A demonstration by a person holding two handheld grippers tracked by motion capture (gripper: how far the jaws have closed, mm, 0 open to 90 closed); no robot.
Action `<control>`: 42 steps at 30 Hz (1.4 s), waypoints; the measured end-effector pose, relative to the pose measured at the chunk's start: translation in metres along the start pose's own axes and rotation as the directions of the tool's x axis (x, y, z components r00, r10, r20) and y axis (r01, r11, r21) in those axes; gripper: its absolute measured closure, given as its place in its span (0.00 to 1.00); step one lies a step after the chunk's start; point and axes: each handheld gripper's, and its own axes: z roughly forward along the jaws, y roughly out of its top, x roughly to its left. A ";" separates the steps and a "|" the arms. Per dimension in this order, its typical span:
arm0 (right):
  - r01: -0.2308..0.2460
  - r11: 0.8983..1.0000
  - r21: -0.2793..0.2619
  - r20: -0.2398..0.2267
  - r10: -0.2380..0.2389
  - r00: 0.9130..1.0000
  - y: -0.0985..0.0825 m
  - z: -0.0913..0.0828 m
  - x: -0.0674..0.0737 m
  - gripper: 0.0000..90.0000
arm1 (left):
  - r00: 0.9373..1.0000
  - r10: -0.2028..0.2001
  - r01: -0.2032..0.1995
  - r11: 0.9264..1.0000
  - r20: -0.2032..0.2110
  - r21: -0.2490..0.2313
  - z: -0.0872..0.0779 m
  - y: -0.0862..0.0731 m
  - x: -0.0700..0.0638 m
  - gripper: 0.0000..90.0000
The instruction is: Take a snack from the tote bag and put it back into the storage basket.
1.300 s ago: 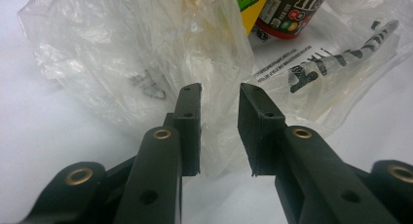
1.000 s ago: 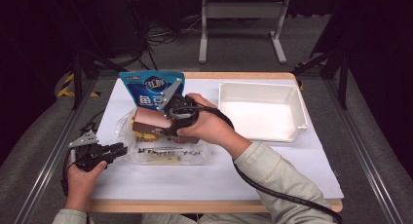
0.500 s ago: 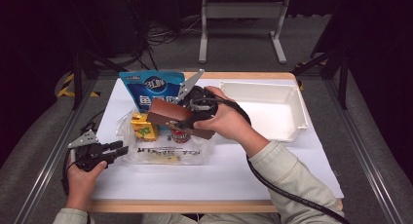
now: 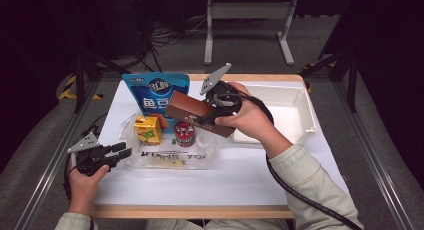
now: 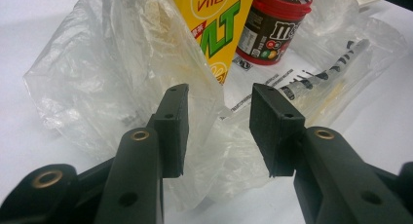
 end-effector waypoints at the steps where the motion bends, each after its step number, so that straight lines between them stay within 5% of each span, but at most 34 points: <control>1: -0.002 1.000 -0.002 0.004 0.002 1.000 -0.002 -0.003 -0.002 0.47 | 1.000 0.003 -0.003 1.000 0.000 -0.004 0.000 0.000 0.000 0.65; 26: -0.038 0.998 -0.043 0.085 0.041 0.996 -0.040 -0.041 -0.046 0.47 | 1.000 0.010 -0.010 1.000 0.017 -0.011 -0.002 0.000 -0.002 0.62; 42: -0.082 0.996 -0.017 0.139 0.084 0.987 -0.065 -0.061 -0.074 0.47 | 1.000 0.018 -0.017 1.000 0.008 -0.015 -0.007 -0.003 -0.005 0.60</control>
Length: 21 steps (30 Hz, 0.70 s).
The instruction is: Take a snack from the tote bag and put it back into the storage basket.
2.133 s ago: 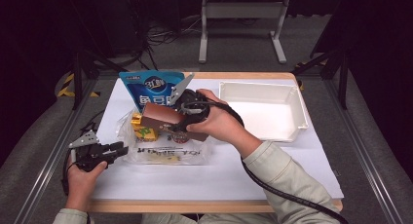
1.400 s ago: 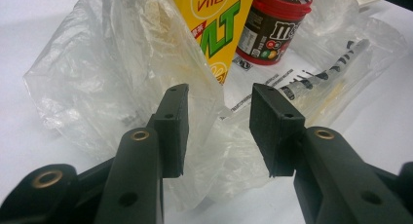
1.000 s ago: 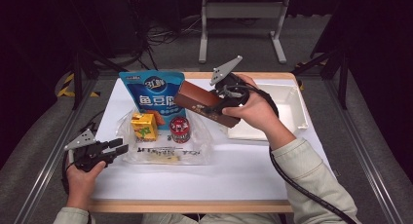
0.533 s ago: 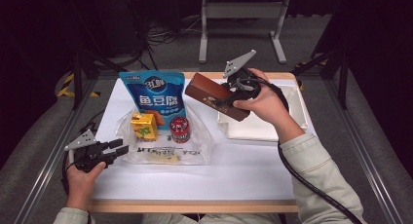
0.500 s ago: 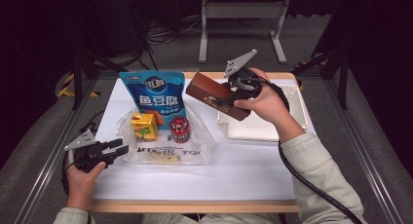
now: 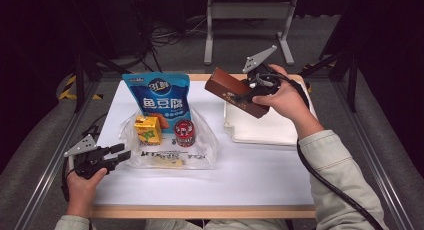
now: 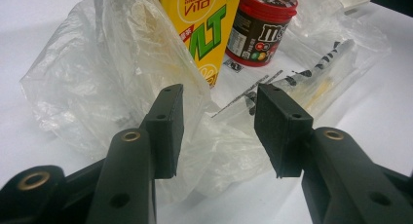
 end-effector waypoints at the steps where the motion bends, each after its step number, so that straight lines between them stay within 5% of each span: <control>1: -0.007 1.000 0.001 0.008 0.007 1.000 -0.002 -0.002 -0.004 0.47 | 1.000 0.000 0.000 1.000 0.001 0.003 -0.001 0.000 0.000 0.60; 21: -0.029 0.999 0.018 0.042 0.028 0.999 -0.027 -0.001 -0.038 0.47 | 1.000 0.001 -0.001 1.000 -0.005 -0.002 -0.001 0.000 0.000 0.60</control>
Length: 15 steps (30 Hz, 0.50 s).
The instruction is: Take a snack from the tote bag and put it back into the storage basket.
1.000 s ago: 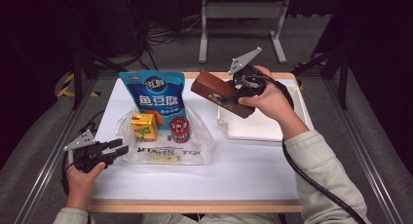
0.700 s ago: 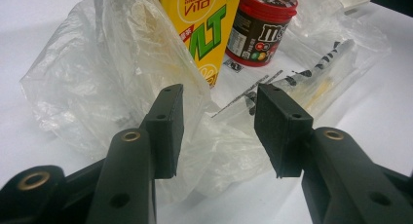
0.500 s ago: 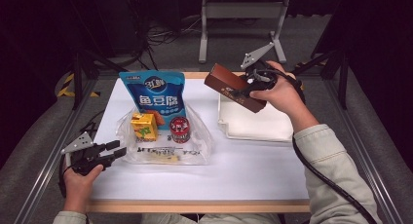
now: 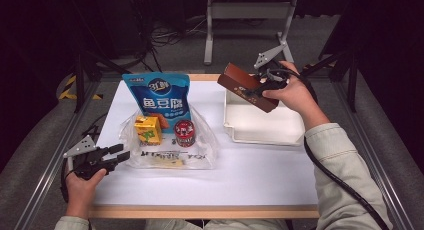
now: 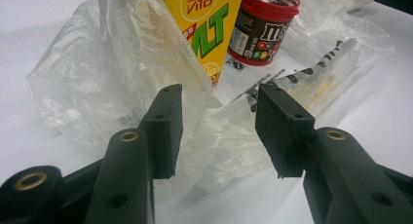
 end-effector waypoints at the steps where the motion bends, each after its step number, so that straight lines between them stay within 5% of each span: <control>1: 0.000 1.000 0.003 0.002 0.000 1.000 -0.001 0.000 -0.001 0.47 | 1.000 0.003 -0.003 1.000 -0.001 0.000 0.000 0.000 0.000 0.60; 15: 0.004 0.999 0.037 0.030 -0.005 1.000 -0.023 0.013 -0.024 0.47 | 1.000 -0.001 0.001 1.000 -0.005 0.004 0.001 0.001 0.000 0.59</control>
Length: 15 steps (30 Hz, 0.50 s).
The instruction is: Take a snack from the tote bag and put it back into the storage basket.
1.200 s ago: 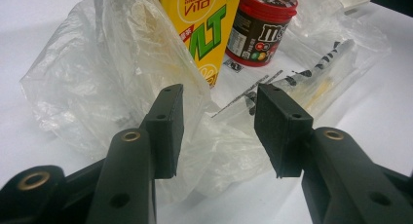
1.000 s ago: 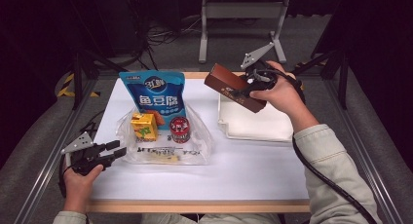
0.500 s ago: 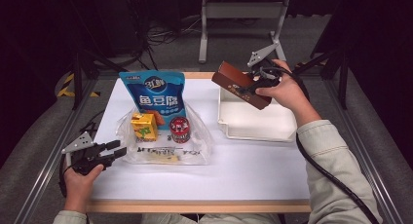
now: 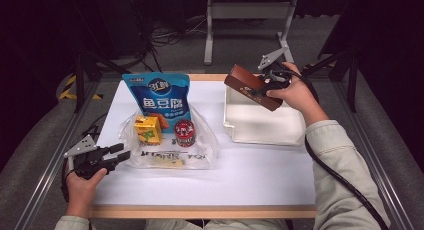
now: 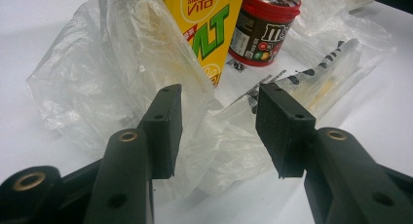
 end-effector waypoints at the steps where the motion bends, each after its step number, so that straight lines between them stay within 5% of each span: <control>1: 0.000 1.000 -0.003 -0.003 0.000 1.000 -0.002 0.001 -0.001 0.47 | 1.000 0.000 0.000 1.000 0.001 0.000 0.000 0.000 0.000 0.59; 15: 0.012 1.000 0.022 -0.021 -0.012 1.000 -0.019 0.020 -0.008 0.47 | 1.000 -0.004 0.004 1.000 -0.008 0.007 -0.003 -0.003 -0.001 0.59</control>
